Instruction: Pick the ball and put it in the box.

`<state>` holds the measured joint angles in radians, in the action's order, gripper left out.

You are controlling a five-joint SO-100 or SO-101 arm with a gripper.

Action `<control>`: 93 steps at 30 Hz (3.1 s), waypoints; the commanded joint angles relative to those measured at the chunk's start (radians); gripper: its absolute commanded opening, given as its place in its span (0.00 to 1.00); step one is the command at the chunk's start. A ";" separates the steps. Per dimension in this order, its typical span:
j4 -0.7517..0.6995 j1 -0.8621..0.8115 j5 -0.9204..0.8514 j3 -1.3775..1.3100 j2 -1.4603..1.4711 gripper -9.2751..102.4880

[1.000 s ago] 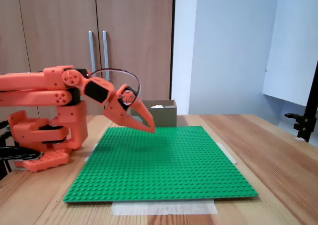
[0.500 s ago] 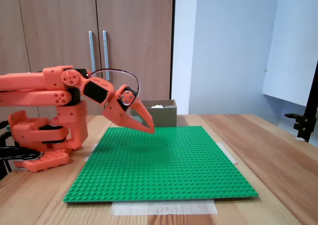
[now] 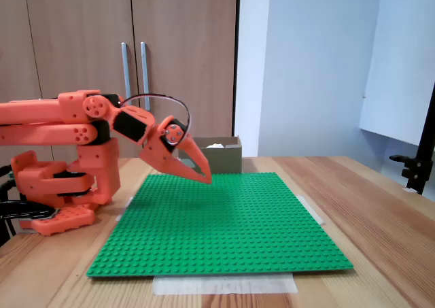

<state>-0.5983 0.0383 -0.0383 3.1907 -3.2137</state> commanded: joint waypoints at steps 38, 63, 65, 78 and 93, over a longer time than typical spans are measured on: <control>0.040 0.008 -0.043 0.052 -0.009 0.08; 0.040 0.008 -0.044 0.054 -0.009 0.08; 0.040 0.008 -0.044 0.054 -0.009 0.08; 0.040 0.008 -0.044 0.054 -0.009 0.08; 0.040 0.008 -0.044 0.054 -0.009 0.08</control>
<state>-0.5737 0.0430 -0.0767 3.1907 -3.2137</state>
